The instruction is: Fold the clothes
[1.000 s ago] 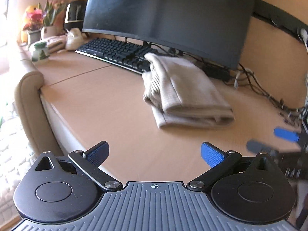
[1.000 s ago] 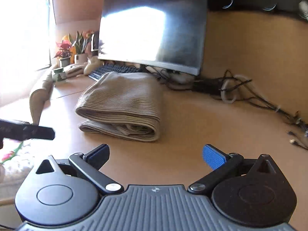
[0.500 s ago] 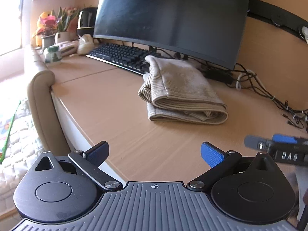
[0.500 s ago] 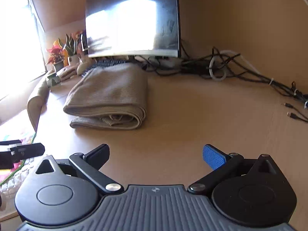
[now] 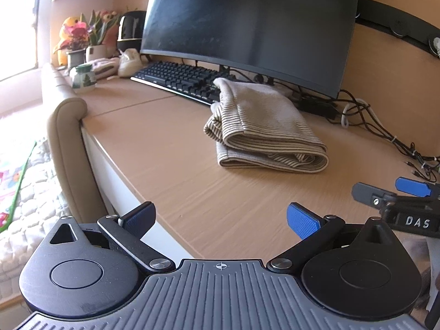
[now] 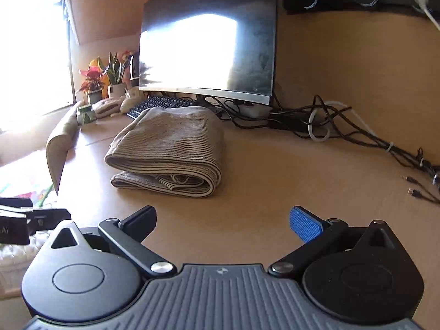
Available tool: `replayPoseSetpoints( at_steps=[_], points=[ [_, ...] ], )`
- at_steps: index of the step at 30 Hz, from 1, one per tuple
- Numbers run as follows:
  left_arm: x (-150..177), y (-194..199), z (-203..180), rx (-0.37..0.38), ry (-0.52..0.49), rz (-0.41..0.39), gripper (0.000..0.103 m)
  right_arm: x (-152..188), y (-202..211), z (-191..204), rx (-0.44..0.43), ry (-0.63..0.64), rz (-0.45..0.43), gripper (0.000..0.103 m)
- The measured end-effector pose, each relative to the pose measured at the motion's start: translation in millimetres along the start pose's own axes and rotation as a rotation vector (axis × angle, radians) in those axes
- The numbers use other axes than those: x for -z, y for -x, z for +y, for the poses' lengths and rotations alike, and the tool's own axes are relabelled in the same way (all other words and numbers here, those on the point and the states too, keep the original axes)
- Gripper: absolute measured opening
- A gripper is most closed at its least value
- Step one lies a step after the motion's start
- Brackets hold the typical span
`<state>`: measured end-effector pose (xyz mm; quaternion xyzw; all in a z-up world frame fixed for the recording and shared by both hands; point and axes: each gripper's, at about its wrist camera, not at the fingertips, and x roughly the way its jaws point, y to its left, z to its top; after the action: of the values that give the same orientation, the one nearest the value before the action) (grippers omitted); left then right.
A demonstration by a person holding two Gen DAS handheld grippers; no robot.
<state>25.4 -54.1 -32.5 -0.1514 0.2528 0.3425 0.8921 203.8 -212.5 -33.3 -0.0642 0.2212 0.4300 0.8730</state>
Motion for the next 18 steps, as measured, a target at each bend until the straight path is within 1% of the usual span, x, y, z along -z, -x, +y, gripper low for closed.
replayPoseSetpoints(
  at_steps=[8,13,18],
  points=[
    [2.6,-2.2,2.4,0.001,0.036,0.001,0.103,0.6,0.8,6.3,-0.016,0.031,-0.006,0.103],
    [2.1,-0.6,-0.6,-0.012,0.018,-0.021,0.103,0.2,0.9,2.5,-0.020,0.007,-0.007,0.103],
    [0.3,0.2,-0.9,-0.022,0.023,-0.034,0.103,0.3,1.2,2.9,-0.019,0.006,-0.011,0.103]
  ],
)
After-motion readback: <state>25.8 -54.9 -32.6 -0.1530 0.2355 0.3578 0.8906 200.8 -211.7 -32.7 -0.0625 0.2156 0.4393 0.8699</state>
